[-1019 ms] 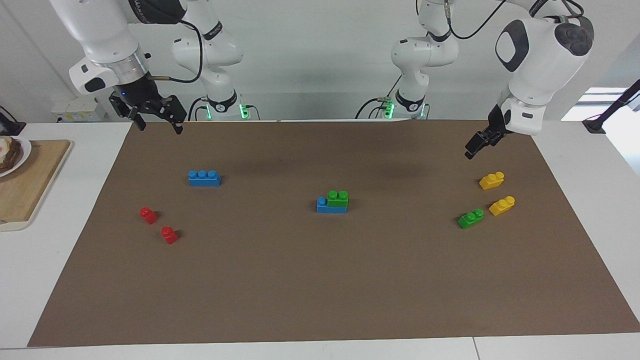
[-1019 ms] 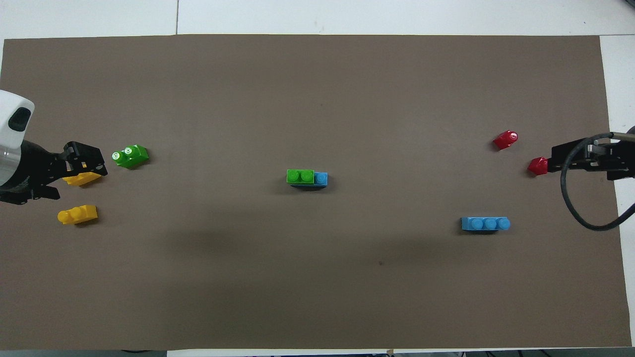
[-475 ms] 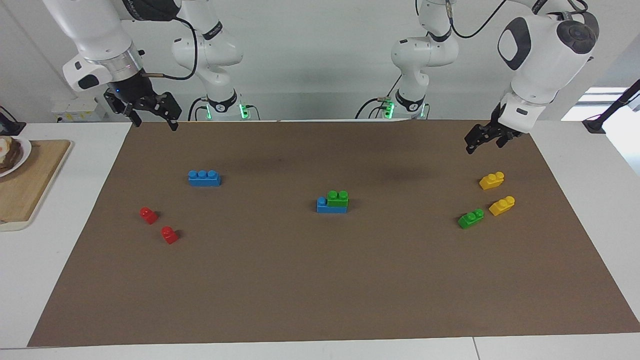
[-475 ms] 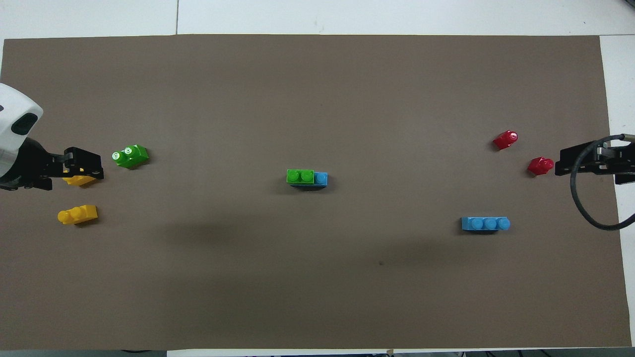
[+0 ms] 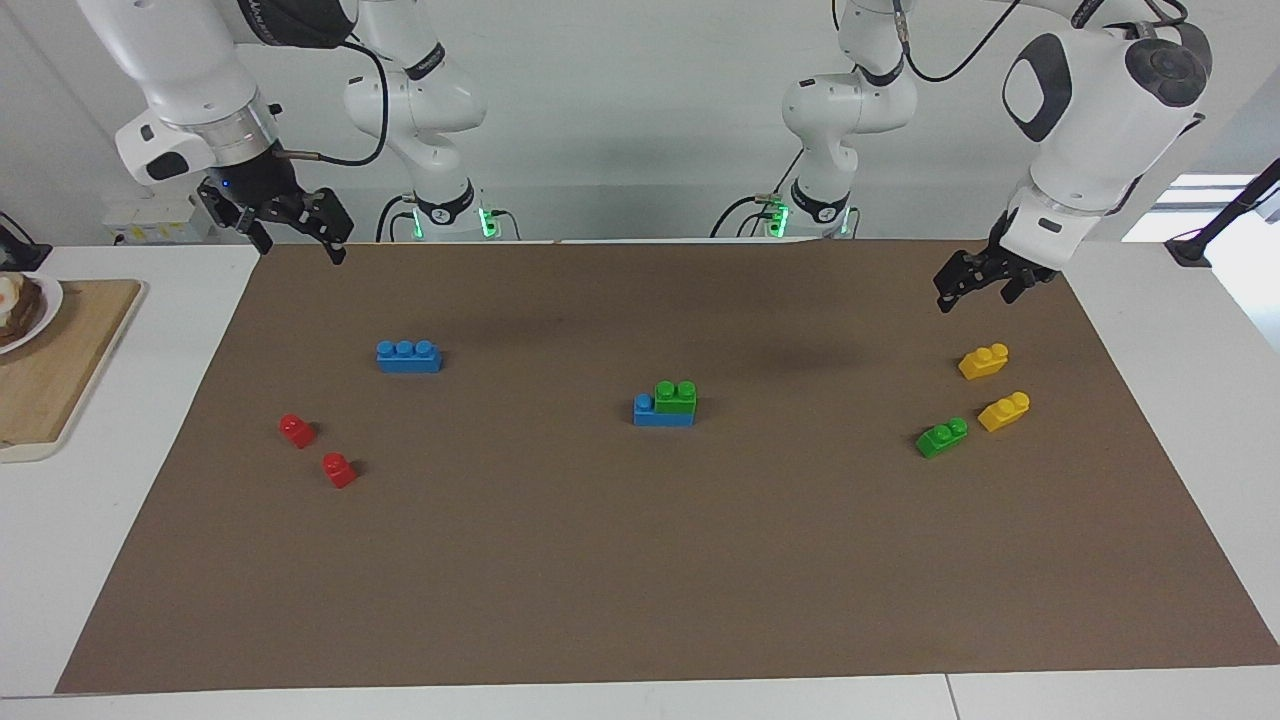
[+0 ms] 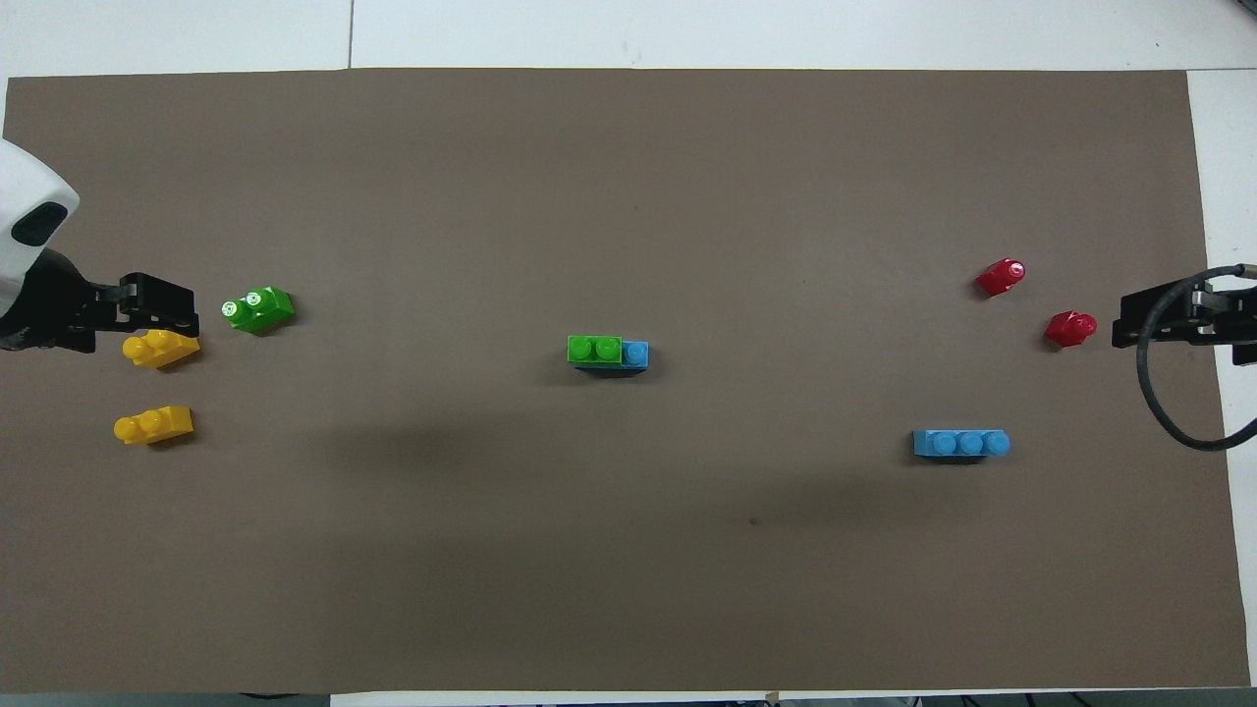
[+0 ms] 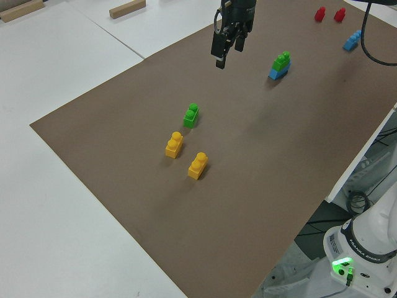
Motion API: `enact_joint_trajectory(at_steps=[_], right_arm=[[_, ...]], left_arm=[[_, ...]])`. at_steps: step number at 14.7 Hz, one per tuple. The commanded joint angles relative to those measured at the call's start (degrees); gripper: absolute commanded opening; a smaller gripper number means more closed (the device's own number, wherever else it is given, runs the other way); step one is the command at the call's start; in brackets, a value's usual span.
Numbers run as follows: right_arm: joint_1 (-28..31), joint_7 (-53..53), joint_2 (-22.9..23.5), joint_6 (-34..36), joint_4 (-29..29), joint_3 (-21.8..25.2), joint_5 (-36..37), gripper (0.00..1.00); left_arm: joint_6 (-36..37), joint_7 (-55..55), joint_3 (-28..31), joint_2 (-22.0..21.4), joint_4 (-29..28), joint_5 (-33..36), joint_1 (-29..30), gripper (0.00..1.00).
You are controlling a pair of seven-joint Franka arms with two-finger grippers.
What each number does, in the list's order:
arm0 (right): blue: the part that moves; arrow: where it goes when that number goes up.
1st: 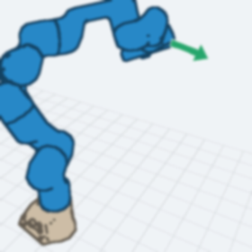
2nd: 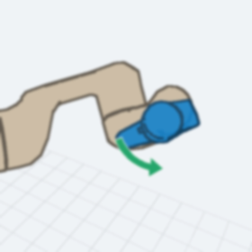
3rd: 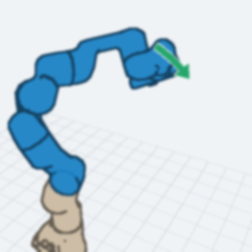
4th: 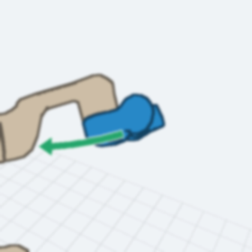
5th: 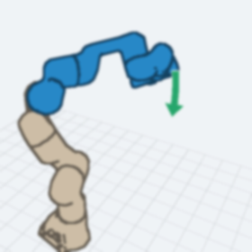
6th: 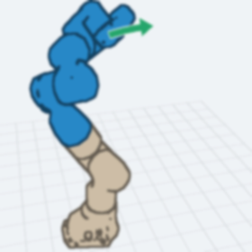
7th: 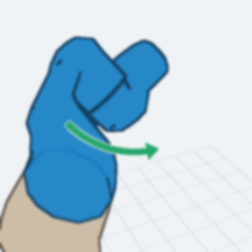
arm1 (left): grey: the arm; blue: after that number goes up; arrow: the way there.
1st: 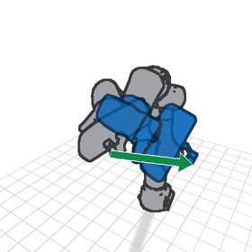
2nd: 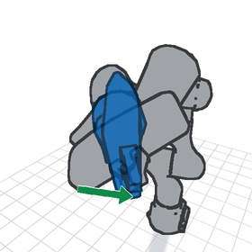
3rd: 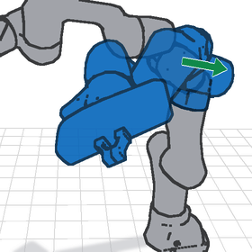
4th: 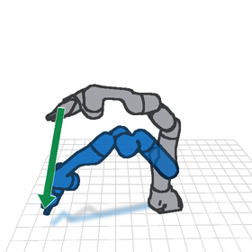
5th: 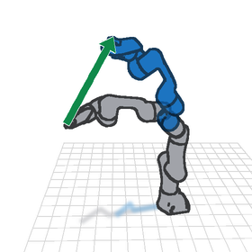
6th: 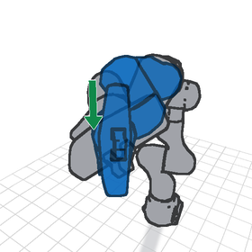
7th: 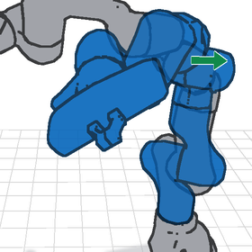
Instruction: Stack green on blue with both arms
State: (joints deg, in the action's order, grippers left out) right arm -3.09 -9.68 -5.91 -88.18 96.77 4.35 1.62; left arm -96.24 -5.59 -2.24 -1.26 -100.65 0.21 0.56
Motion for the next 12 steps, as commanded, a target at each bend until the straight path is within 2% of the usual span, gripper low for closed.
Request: enact_joint_trajectory(at_steps=[1, 4, 8, 12], right_arm=[[0.81, 2.38, 0.11, -0.68, -0.18, -0.65, 1.2, 0.99], [0.72, 4.23, 0.11, -1.38, -0.09, -0.74, 1.19, 0.99], [0.63, 4.41, 0.11, -1.47, 0.08, -0.83, 0.84, 0.99], [0.54, 4.24, 0.02, -1.56, 0.26, -0.83, 0.76, 0.99]], left_arm=[[1.23, 1.29, -0.4, 0.82, 1.69, 1.19, 1.11, 1.0], [1.41, 1.29, -1.97, 0.74, 1.69, 1.19, 2.33, 1.0], [1.23, 1.38, -9.44, 0.74, 1.69, 1.28, 9.8, 1.0], [1.41, 1.38, -9.37, 0.65, 3.09, 1.28, 9.72, 1.0]])
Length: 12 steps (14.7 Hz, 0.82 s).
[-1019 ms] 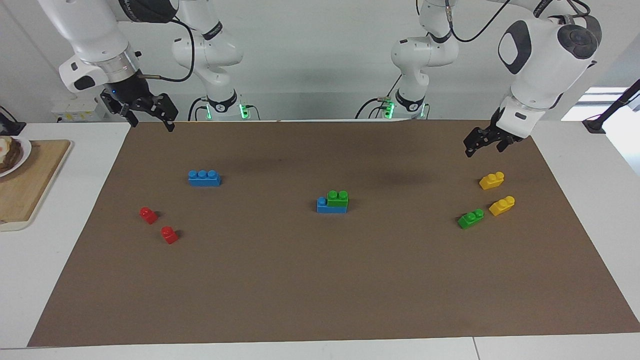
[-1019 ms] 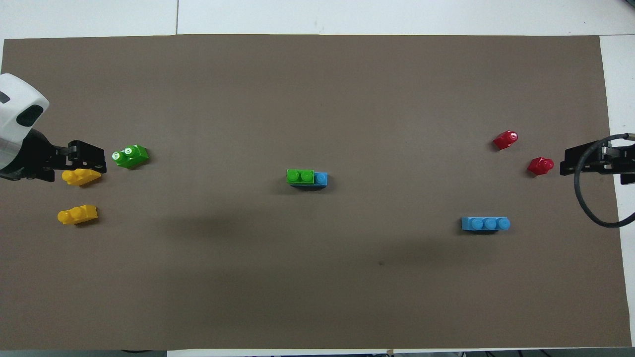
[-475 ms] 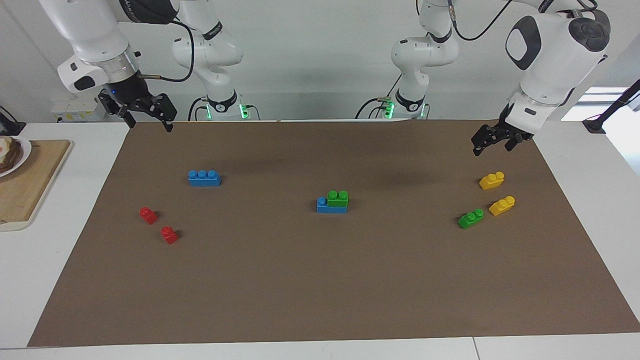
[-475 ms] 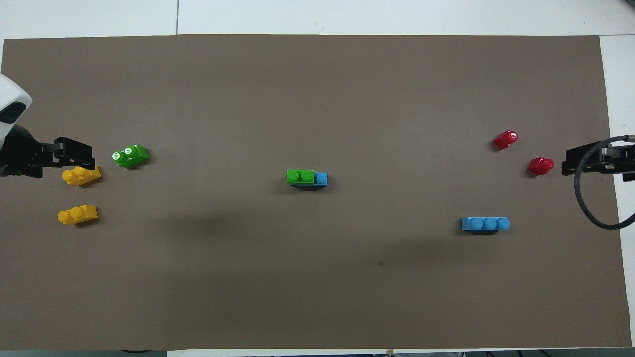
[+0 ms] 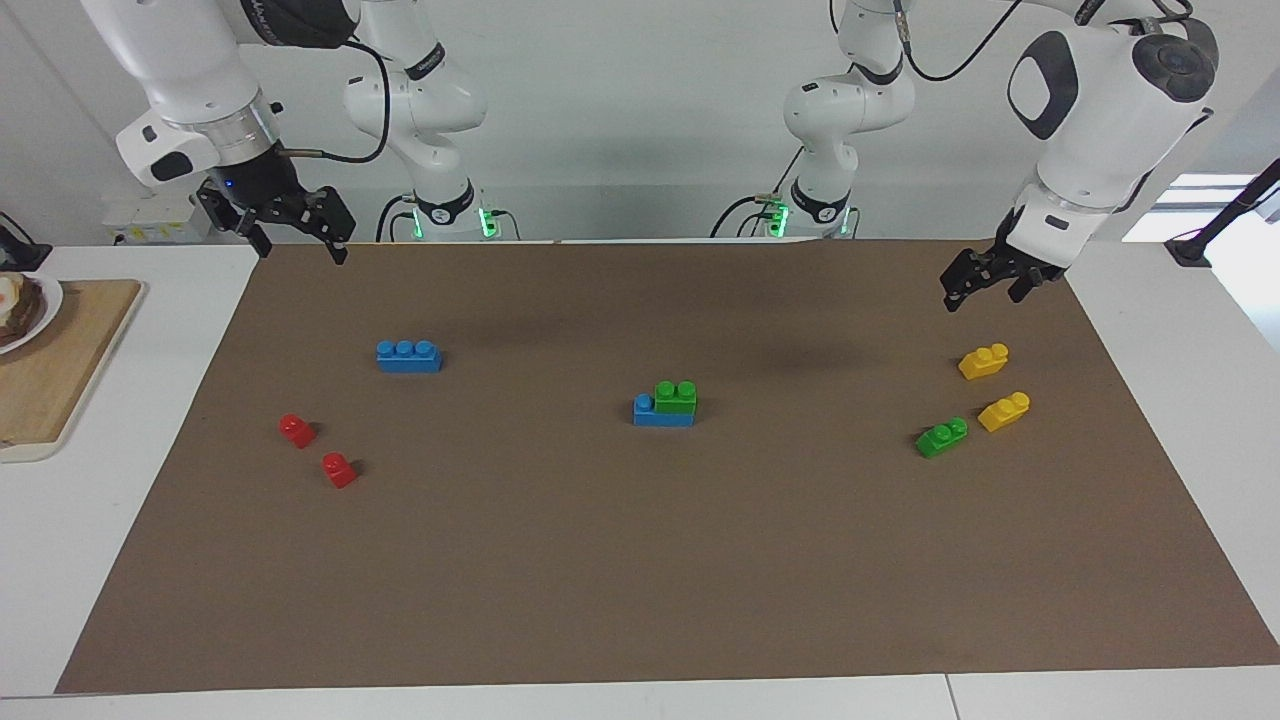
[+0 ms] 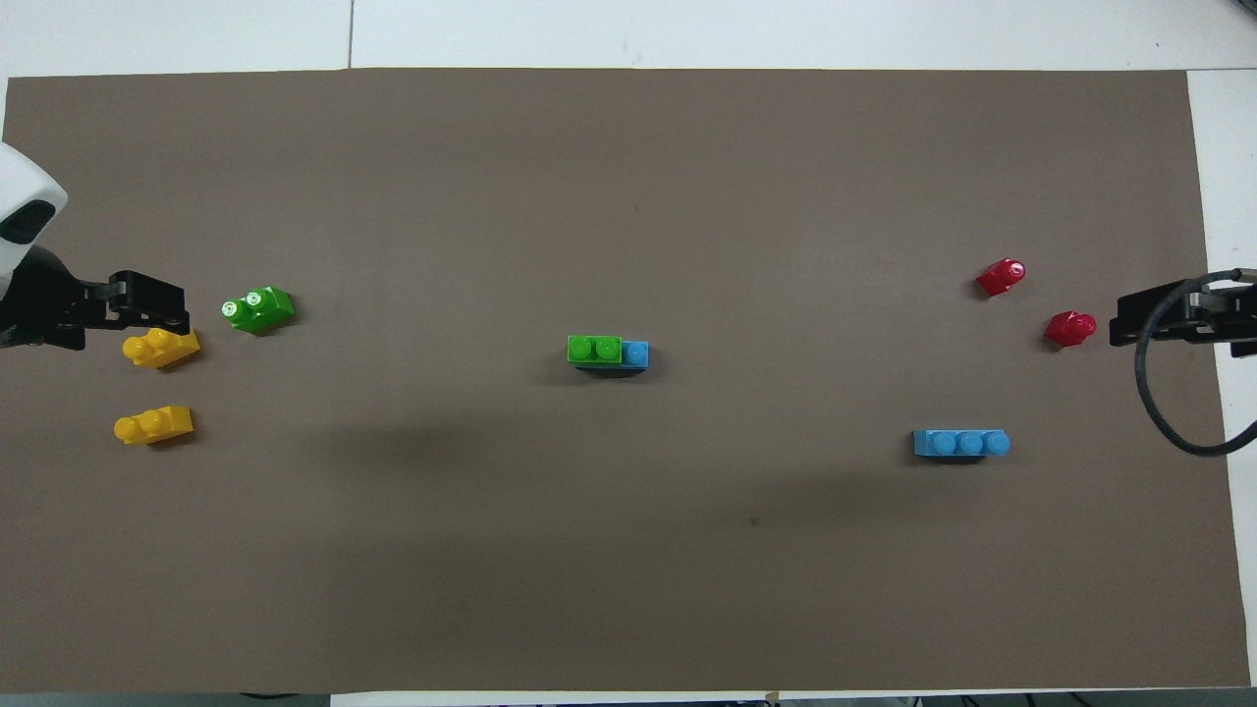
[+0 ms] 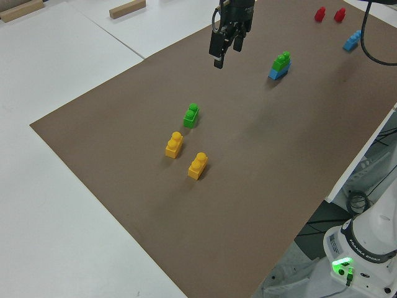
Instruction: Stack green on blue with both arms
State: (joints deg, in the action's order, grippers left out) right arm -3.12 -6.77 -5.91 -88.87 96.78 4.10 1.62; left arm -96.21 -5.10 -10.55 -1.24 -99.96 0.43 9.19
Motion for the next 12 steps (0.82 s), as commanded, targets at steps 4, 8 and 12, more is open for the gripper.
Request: enact_joint_trajectory(at_steps=[4, 8, 12], right_arm=[[0.57, 1.58, -0.07, -0.87, 0.26, -0.5, 0.75, 0.99], [0.57, 1.93, -0.07, -0.87, 0.26, -0.59, 0.75, 0.99], [0.48, 1.93, -0.07, -0.87, 0.26, -0.59, 0.75, 0.99]], left_arm=[[0.85, 0.88, -1.14, 0.45, 2.31, 0.98, 1.0, 1.0], [0.06, 0.88, -1.14, 0.62, 2.4, 1.07, 0.83, 1.0], [0.41, 0.79, 1.66, 1.15, 3.28, 1.07, -3.82, 1.0]])
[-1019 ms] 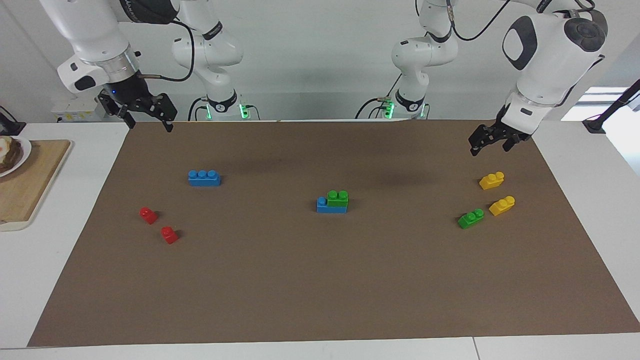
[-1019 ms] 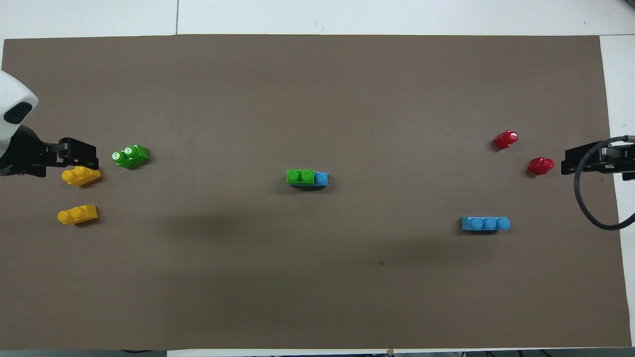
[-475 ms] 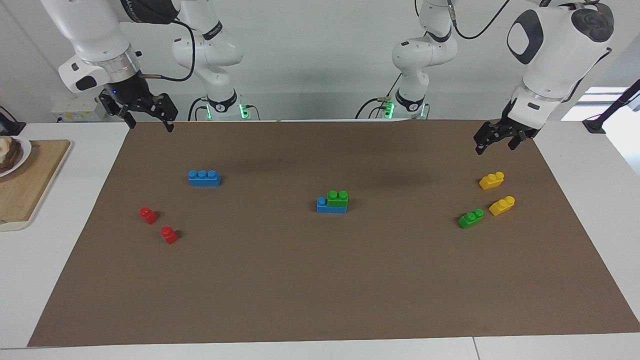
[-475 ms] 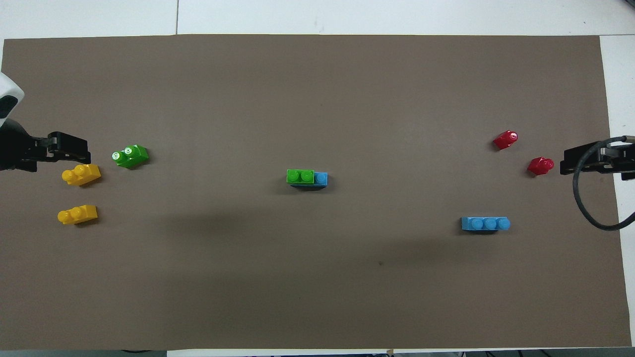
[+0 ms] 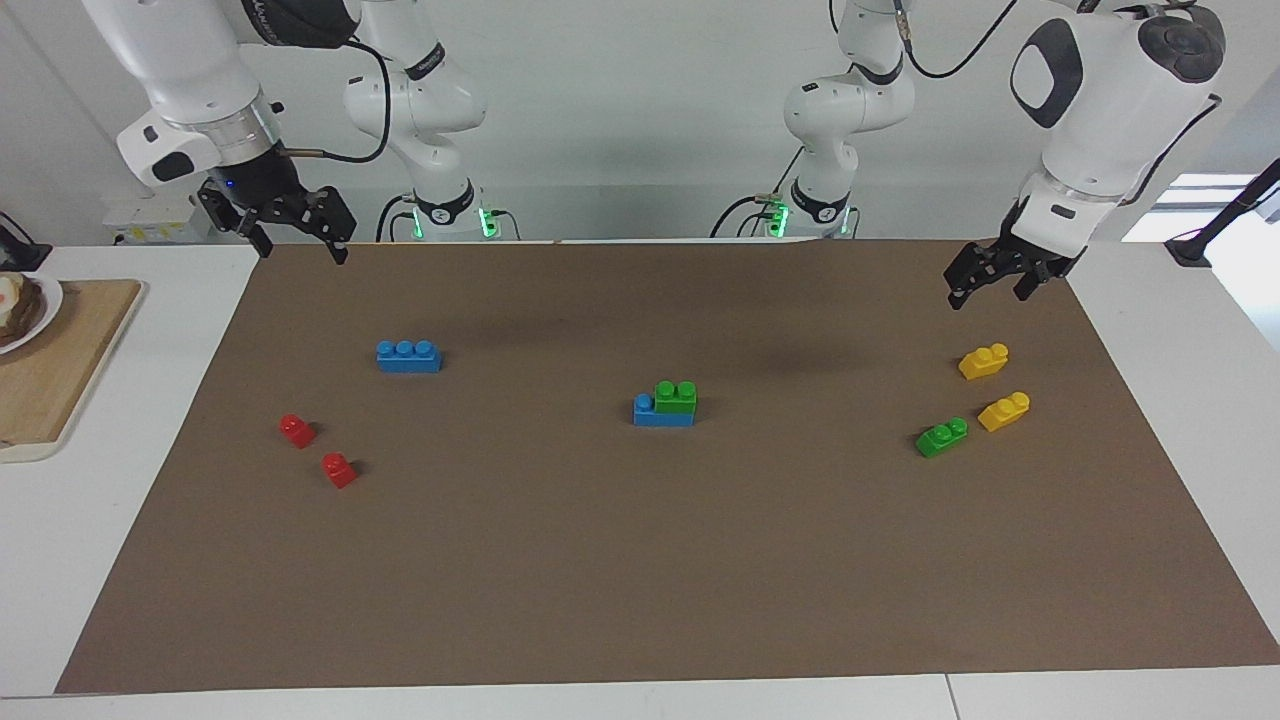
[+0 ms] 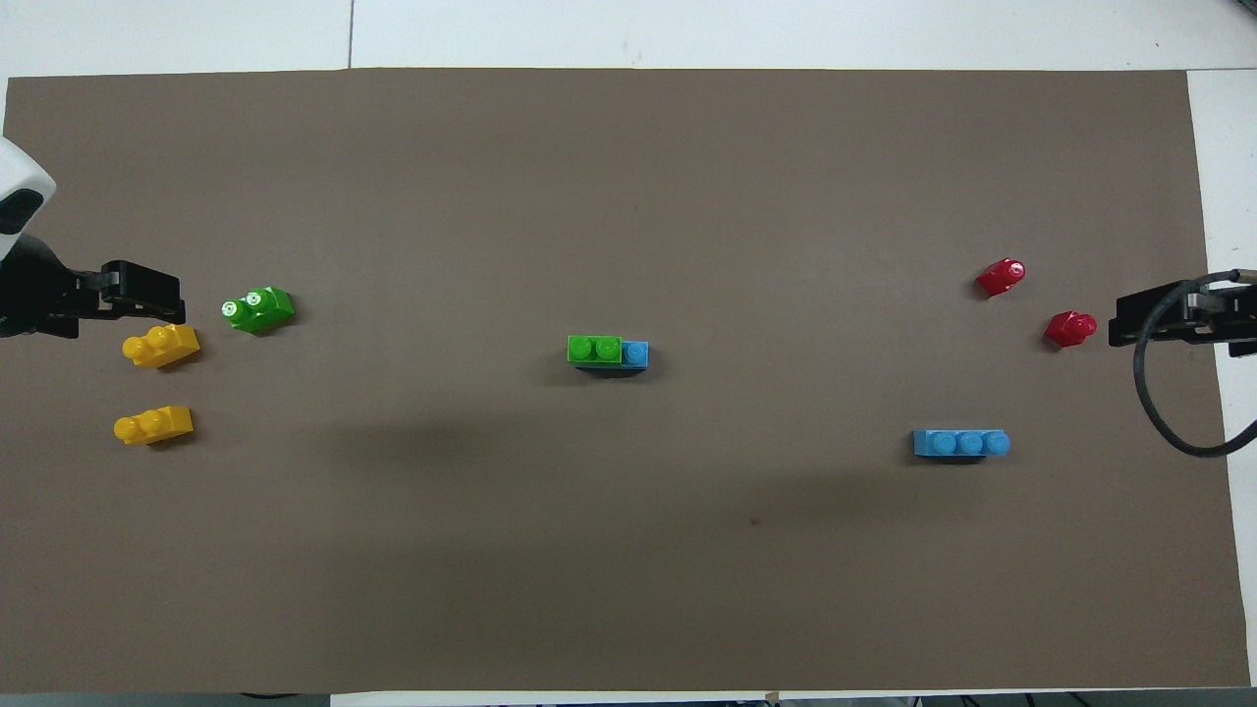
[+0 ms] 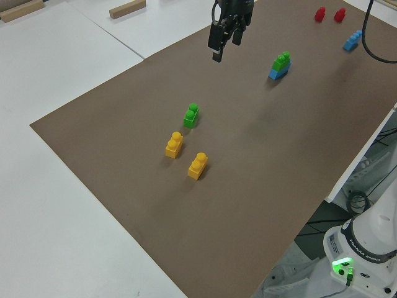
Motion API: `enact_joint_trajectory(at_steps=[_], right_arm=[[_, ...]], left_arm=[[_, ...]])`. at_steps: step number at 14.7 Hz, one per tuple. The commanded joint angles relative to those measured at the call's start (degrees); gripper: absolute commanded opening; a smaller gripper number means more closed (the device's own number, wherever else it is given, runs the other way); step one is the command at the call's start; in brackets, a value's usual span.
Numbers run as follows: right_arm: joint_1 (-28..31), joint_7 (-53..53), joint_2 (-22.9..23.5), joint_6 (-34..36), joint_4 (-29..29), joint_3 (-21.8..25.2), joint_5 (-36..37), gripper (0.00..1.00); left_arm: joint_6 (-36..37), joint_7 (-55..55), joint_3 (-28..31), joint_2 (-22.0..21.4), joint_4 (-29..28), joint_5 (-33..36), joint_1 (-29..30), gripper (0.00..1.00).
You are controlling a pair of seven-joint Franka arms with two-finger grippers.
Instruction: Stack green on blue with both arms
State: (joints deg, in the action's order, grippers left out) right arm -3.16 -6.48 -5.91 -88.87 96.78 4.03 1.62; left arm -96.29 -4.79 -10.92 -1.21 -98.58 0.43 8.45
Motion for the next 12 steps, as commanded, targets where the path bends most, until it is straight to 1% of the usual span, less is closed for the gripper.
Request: enact_joint_trajectory(at_steps=[1, 2, 5, 7, 8, 12], right_arm=[[0.44, 1.65, -0.07, -0.86, 0.34, -0.52, 0.66, 0.99], [0.44, 1.65, -0.07, -0.86, 0.34, -0.52, 0.66, 0.99], [0.44, 1.65, -0.07, -0.86, 0.34, -0.52, 0.66, 1.0], [0.35, 1.56, -0.16, -0.78, 0.43, -0.52, 0.66, 1.0], [0.35, 1.56, -0.16, -0.78, 0.43, -0.52, 0.66, 1.0], [0.35, 1.56, -0.16, -0.86, 0.43, -0.52, 0.66, 1.0]], left_arm=[[1.1, 0.49, 2.74, 1.12, 2.51, 1.24, -3.61, 1.0], [1.46, 0.57, 2.74, 1.38, 3.39, 1.07, -3.88, 1.0], [1.63, 0.57, 3.27, 1.82, 3.57, 0.98, -5.28, 1.0], [3.12, 0.49, 6.24, 2.09, 5.06, 0.98, -8.52, 1.0], [3.65, 0.57, 7.91, 2.96, 5.68, 0.8, -10.02, 1.0], [4.01, 0.57, 8.37, 3.23, 6.91, 0.89, -10.56, 1.0]])
